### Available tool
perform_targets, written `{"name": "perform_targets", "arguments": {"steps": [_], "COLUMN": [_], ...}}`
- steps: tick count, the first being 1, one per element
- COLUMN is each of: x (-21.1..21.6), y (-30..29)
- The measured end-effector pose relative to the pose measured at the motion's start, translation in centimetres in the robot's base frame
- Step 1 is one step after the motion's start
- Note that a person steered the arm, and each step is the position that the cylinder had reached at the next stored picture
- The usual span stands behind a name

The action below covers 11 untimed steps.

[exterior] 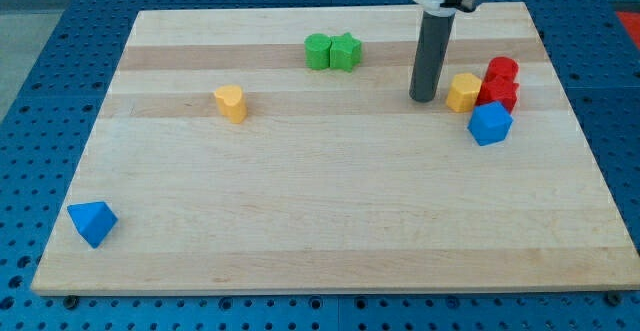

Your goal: Point your arm to the left of the yellow heart

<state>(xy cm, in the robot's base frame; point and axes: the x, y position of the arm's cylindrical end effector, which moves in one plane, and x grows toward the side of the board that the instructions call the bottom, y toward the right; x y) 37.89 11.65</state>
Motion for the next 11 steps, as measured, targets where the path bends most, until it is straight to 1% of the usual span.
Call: {"name": "perform_targets", "arguments": {"steps": [1, 2, 3, 4, 6, 7, 8, 9, 10, 11], "x": [0.1, 0.1, 0.1, 0.1, -2.9, -3.1, -1.9, 1.1, 1.3, 1.3], "y": [2.1, 2.3, -3.1, -10.4, -22.4, -29.2, -34.1, -31.6, -23.1, -17.9]}}
